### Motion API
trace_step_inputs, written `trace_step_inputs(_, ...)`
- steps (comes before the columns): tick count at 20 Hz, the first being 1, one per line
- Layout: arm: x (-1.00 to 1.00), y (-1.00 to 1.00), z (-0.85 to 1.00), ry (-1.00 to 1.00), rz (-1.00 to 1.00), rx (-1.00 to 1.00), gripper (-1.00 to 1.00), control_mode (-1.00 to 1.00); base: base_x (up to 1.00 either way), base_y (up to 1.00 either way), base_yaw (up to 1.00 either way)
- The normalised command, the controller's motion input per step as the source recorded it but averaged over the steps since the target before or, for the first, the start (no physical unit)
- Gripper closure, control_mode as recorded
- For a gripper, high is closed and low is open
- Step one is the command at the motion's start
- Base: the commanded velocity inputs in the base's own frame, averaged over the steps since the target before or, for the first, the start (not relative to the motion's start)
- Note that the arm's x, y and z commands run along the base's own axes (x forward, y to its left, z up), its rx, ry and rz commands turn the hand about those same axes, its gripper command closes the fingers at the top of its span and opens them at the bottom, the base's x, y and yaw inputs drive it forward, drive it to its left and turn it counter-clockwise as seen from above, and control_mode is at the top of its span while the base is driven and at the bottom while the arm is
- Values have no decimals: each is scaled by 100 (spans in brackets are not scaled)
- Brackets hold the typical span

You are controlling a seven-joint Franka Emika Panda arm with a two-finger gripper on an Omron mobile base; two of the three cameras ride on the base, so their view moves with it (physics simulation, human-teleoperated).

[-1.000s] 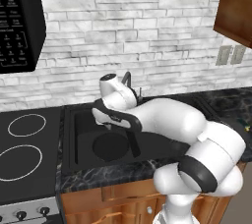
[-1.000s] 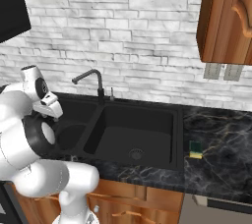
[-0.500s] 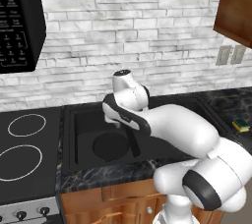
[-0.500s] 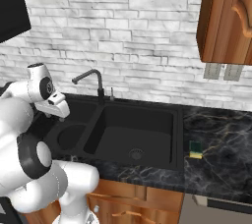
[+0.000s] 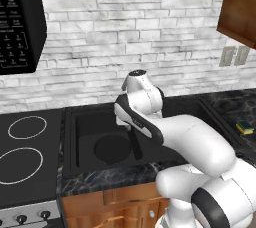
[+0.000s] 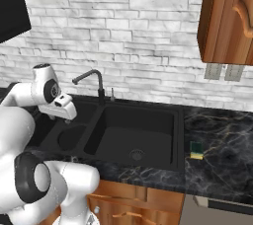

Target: Pick the pan and sponge and place them into the sink. Then turn on the water.

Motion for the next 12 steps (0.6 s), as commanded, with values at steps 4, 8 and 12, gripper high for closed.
trace_step_inputs(4, -14, -32, 1, -3, 11, -1, -100, -100, 0, 0, 0)
trace_step_inputs(8, -11, -31, 11, -3, 13, -3, -100, -100, 0, 0, 0)
trace_step_inputs(12, -12, -33, 17, -2, 12, -2, -100, -100, 0, 0, 0)
